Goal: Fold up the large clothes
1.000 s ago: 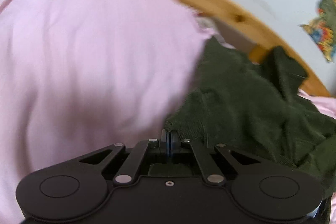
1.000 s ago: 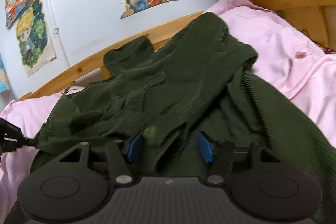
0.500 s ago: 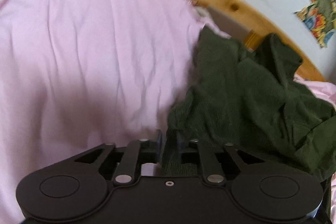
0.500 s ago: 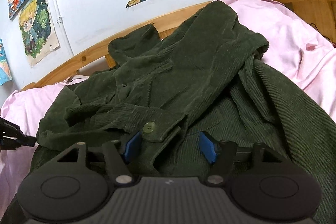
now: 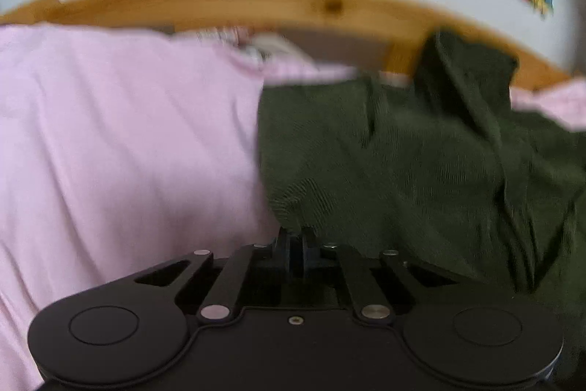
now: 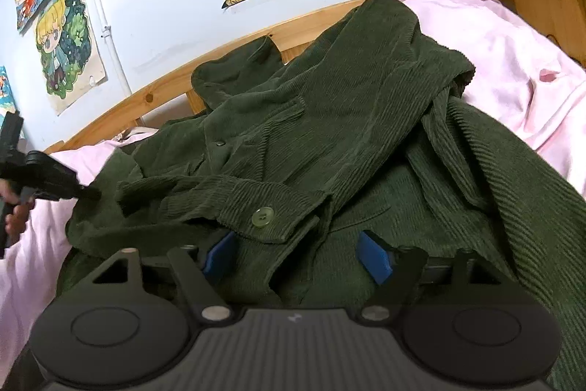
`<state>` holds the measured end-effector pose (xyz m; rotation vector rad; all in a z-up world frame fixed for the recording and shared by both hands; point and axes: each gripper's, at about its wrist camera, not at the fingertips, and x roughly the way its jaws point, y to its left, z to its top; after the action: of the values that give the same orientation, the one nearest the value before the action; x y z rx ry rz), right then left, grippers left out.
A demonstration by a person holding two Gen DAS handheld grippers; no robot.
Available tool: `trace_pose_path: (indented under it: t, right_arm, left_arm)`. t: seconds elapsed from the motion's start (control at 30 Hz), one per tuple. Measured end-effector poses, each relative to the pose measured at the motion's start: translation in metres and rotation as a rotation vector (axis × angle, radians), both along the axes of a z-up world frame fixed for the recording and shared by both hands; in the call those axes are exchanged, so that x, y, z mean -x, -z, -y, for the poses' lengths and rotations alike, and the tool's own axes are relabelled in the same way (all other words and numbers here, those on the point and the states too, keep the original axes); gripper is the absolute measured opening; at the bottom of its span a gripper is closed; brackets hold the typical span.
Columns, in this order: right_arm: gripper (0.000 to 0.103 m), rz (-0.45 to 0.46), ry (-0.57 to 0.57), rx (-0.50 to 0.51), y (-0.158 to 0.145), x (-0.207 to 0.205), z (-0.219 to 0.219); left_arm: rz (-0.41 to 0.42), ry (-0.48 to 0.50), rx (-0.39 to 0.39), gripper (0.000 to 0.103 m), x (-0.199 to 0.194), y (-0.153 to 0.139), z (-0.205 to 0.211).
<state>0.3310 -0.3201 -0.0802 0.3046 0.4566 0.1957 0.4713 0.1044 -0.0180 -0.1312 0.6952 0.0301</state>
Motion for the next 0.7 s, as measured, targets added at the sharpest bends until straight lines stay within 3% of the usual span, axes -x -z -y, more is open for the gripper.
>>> trace_pose_path:
  t: [0.03,0.1,0.13,0.2,0.27,0.3,0.37,0.43,0.53,0.7]
  right_arm:
    - [0.042,-0.006,-0.014,-0.008,0.000,-0.001,0.000]
    - [0.023,-0.011,-0.043,-0.016,0.001,-0.003,0.000]
    - [0.015,-0.002,-0.046,-0.013,0.000,-0.003,-0.002]
    - [0.012,0.017,-0.058,0.006,-0.002,-0.001,-0.007]
    - [0.012,0.019,-0.068,0.030,-0.002,-0.002,-0.012]
    - [0.012,0.016,-0.071,0.030,-0.002,-0.003,-0.012]
    - [0.013,0.007,-0.070,0.013,-0.001,-0.004,-0.009]
    - [0.021,-0.003,-0.058,-0.007,0.001,-0.005,-0.005]
    - [0.037,-0.004,-0.039,-0.018,0.002,-0.006,-0.002]
    - [0.043,-0.011,-0.024,-0.026,0.004,-0.007,0.000]
  left_arm:
    - [0.051,-0.008,0.005,0.004,0.005,-0.004,0.003]
    - [0.149,-0.026,0.009,0.004,0.016,-0.012,0.008]
    - [0.171,-0.039,0.014,0.004,0.019,-0.014,0.007]
    - [0.115,-0.075,0.039,0.005,0.013,-0.007,0.001]
    - [0.056,-0.111,0.075,0.014,0.012,0.003,-0.007]
    - [0.053,-0.125,0.097,0.018,0.016,0.007,-0.012]
    - [0.070,-0.148,0.131,0.039,0.030,0.008,-0.022]
    - [0.081,-0.146,0.170,0.046,0.044,0.008,-0.031]
    - [0.070,-0.109,0.165,0.053,0.062,0.008,-0.038]
    - [-0.006,-0.016,0.074,0.055,0.088,0.016,-0.038]
